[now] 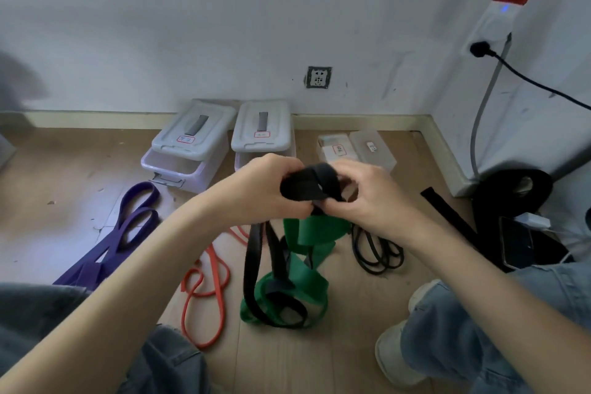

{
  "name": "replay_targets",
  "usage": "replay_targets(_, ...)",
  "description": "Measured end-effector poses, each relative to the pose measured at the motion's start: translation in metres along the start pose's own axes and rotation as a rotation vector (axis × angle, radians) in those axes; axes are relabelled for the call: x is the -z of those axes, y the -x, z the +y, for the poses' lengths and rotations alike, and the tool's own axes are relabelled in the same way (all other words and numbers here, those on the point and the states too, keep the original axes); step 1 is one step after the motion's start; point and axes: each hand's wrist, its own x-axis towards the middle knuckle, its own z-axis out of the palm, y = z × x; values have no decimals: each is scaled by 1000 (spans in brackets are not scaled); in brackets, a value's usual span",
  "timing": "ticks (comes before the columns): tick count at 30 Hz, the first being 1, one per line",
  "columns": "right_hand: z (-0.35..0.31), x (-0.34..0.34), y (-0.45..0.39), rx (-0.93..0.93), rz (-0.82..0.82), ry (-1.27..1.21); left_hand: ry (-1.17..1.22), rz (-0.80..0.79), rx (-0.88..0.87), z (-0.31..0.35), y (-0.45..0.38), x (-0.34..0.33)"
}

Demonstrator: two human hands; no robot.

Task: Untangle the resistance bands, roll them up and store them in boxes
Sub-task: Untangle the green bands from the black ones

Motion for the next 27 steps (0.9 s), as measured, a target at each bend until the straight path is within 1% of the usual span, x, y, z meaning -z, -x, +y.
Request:
replay_targets(2,0,-3,-2,-58,141,-66,73,76,9,-13,-4,-10)
replay_targets(3,1,-1,-4,-100,220,-118,129,79,26,-21,-5,-18)
replay_targets(5,4,8,-8,-163,363,-243,215,1,121,-41,-3,-40)
replay_targets(6,7,12,-8,-176,407,-289,203,-58,182,-52,0,-50)
replay_targets(7,9,14,-8,-185,436,-307,138,-117,226,-62,3,-58)
replay_targets(9,17,15,-8,-204,454,-260,-44,-211,262,-76,4,-60)
replay_targets(10,23,15,-8,-227,409,-192,-113,-231,257,-77,4,-55)
replay_targets(11,29,18,-9,-283,295,-100,-141,-220,243,-74,2,-45)
replay_targets(12,35,22,-9,-372,119,-17,-120,-175,226,-65,0,-33)
replay_targets(13,39,25,-8,-482,-93,70,-15,-100,206,-54,-1,-17)
replay_targets(14,42,28,-5,-571,-298,195,147,-27,189,-37,-1,0)
replay_targets(15,43,29,-2,-597,-449,332,292,9,150,-18,-1,14)
replay_targets(16,43,26,-1,-543,-513,403,317,3,103,-2,-2,23)
replay_targets(17,40,22,-1,-448,-520,346,207,-31,47,13,-2,25)
replay_targets(18,31,15,1,-355,-523,180,92,-62,-16,24,-2,22)
replay_targets(19,24,9,2,-281,-529,-19,28,-86,-48,29,-2,16)
replay_targets(20,21,4,3,-230,-521,-174,7,-100,-52,35,-2,13)
replay_targets(22,14,4,3,-211,-425,-378,-1,-58,-68,30,-6,10)
replay_targets(23,13,7,3,-230,-368,-477,-48,5,-67,22,-8,10)
replay_targets(24,10,10,3,-248,-337,-569,-117,103,-54,12,-11,11)
replay_targets(26,4,14,1,-256,-323,-723,-337,318,37,-6,-13,9)
replay_targets(27,2,15,-1,-263,-320,-785,-391,382,78,-11,-13,4)
